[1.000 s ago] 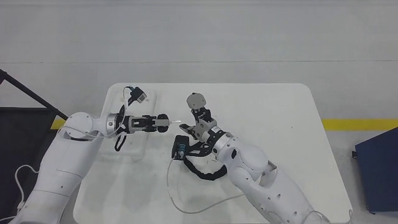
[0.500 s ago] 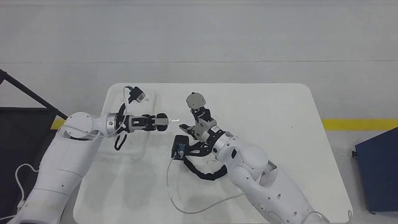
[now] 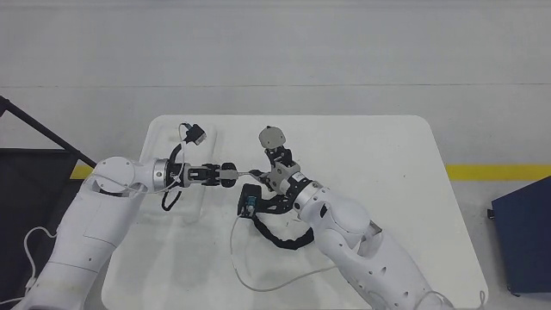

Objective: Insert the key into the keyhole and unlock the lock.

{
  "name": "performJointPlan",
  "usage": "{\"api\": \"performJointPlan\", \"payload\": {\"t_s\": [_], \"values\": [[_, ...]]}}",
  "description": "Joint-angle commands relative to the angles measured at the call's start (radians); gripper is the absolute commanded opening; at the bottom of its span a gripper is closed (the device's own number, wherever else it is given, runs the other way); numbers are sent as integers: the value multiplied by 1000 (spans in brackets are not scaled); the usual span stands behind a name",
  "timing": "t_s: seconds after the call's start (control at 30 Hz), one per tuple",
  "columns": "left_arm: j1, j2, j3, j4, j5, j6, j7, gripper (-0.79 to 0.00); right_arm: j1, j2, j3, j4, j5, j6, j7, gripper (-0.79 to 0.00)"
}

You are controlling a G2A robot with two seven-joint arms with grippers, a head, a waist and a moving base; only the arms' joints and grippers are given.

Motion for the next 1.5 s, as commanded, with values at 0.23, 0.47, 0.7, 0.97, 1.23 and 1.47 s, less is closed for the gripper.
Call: {"api": "performJointPlan", "payload": {"t_s": [0.23, 0.47, 0.7, 0.97, 1.23, 1.47], "values": [[-13, 0, -4, 15, 2, 5, 32, -785, -13, -3, 3, 9, -15, -21, -8, 0], [-14, -2, 16, 6, 40, 3, 35, -785, -18, -7, 6, 13, -16, -23, -11, 0], [-8, -1, 26, -5, 65, -6, 36, -785, -23, -10, 15, 15, -25, -20, -9, 0], [8, 3, 20, -28, 61, -2, 40, -785, -30, -14, 18, 18, -36, -16, -8, 0], [21, 7, 2, -38, 47, 11, 56, -785, -35, -19, 23, 26, 2, -48, -13, 0], [16, 14, -71, 50, -109, 51, 71, -785, -44, -20, 32, 36, 11, -76, 9, 0]]}}
